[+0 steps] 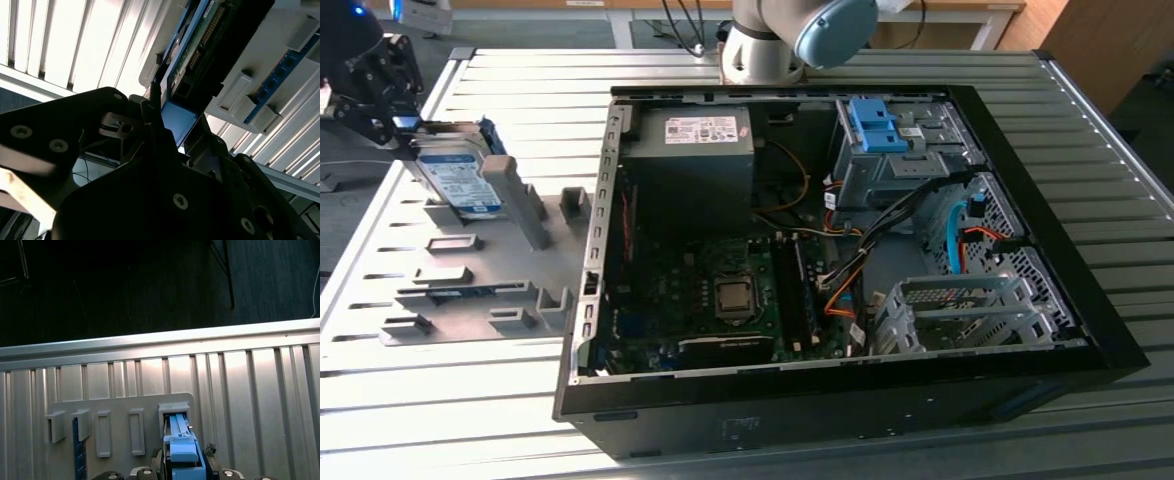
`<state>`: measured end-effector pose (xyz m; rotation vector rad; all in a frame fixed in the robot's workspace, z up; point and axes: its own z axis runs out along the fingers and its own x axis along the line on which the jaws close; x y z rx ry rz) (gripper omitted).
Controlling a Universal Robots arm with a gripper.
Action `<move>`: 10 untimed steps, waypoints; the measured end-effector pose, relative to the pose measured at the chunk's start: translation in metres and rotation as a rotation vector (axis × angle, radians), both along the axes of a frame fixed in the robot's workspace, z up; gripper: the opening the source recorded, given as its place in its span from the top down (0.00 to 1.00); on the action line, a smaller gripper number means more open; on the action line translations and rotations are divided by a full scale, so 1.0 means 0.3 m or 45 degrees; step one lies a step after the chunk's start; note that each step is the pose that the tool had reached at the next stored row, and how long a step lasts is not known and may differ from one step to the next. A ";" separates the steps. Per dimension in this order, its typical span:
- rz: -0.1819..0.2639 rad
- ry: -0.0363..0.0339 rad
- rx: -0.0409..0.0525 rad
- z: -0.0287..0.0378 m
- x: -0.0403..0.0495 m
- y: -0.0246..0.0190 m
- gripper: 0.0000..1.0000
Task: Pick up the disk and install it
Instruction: 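Pick up the disk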
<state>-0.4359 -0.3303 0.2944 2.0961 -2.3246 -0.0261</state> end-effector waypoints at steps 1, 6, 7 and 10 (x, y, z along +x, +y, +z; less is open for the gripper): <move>0.000 -0.0002 0.000 -0.002 0.000 0.000 0.56; 0.000 -0.0012 -0.001 -0.002 0.000 0.000 0.56; 0.000 -0.0015 -0.001 -0.002 0.000 0.000 0.56; 0.000 -0.0020 0.000 -0.004 0.000 0.000 0.49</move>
